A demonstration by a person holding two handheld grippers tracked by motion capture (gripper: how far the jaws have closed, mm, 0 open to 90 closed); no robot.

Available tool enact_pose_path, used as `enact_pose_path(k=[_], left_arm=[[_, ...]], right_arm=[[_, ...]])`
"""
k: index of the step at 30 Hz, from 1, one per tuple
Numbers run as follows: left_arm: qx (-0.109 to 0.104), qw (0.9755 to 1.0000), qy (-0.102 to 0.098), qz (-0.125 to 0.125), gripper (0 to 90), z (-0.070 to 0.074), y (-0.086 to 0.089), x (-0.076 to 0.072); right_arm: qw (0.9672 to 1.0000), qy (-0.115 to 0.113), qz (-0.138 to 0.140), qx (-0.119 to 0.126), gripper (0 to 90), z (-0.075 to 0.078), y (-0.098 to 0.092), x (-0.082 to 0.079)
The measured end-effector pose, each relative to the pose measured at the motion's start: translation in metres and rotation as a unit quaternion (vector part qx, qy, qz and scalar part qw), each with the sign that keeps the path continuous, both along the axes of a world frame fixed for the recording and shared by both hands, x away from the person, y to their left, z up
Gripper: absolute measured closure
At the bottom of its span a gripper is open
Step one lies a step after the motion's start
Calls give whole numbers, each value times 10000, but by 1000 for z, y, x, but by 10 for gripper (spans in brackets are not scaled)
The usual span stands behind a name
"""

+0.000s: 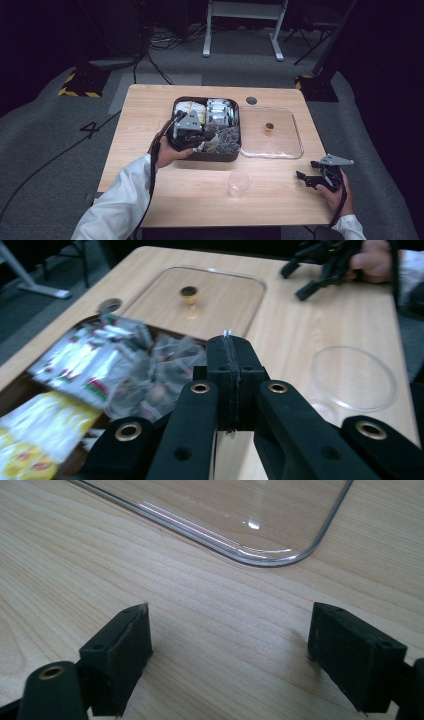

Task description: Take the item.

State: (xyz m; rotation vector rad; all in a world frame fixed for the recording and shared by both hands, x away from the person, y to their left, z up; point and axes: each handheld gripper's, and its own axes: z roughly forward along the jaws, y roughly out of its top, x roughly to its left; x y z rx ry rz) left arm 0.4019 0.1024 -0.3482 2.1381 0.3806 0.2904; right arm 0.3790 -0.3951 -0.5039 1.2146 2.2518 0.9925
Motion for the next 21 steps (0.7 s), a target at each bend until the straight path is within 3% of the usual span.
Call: enact_pose_path(k=[9,14,21], left_arm=[[16,9984,133,-547,891,-4,-26,-20],[-13,9974,162,-703,891,-4,-35,-27],[-26,9939,253,-1072,891,-8,-54,-37]], right_arm=[[10000,1,-1,0,178,0,0,0],[10000,1,-1,0,178,0,0,0],[10000,0,-1,0,179,0,0,0]])
